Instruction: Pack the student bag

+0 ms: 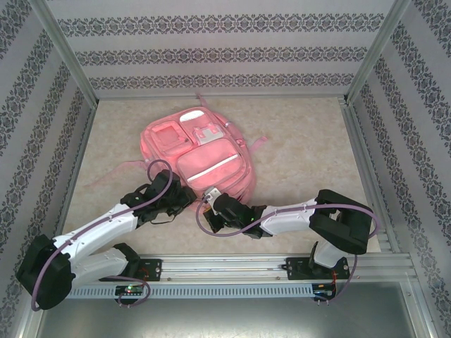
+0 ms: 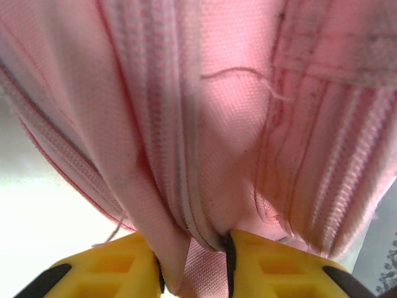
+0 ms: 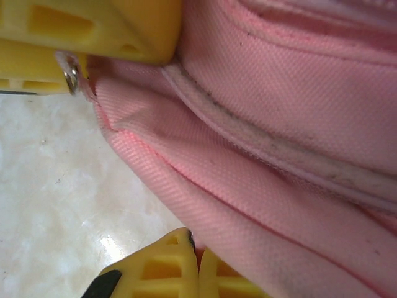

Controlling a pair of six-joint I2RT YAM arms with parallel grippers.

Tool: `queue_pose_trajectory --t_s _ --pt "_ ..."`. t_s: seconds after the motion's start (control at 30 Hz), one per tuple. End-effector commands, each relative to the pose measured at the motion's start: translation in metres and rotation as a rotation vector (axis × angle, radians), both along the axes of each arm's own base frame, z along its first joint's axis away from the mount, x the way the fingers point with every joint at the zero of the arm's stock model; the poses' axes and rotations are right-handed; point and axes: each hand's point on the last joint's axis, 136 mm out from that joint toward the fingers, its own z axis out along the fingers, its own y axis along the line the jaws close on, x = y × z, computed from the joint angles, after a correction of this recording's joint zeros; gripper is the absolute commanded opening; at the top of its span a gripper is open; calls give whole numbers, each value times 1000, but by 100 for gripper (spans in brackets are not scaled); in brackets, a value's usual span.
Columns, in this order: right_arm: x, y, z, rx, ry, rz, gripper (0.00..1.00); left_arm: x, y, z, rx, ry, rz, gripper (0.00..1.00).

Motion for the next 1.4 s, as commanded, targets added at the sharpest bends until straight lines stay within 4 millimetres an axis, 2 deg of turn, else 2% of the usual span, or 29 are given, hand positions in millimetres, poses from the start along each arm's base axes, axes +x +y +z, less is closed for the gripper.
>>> queue_pose_trajectory --t_s 0.0,0.17,0.27,0.53,0.7,1.03,1.1,1.17,1.37 --pt "6 -8 -1 -11 -8 -39 0 2 15 -7 81 -25 35 20" --pt "3 -14 -8 -34 -5 -34 0 -1 36 -5 124 -40 65 9" --pt "2 -19 -10 -42 -8 -38 0 -2 44 -7 133 -33 58 6" --pt "1 -27 -9 -47 -18 -49 0 -10 64 -2 194 -31 45 5" --pt "0 -25 -5 -44 -20 -34 0 -16 75 -5 244 -5 28 5" --pt "-10 -19 -2 -63 -3 48 0 -16 86 6 313 -36 8 6" --pt "-13 -16 -2 -78 5 75 0 -15 86 10 306 -59 7 14" --pt "-17 -7 -3 -87 33 115 0 -15 83 11 277 -65 10 34" --pt "-24 15 -9 -90 53 161 0 -22 63 5 131 13 44 46"
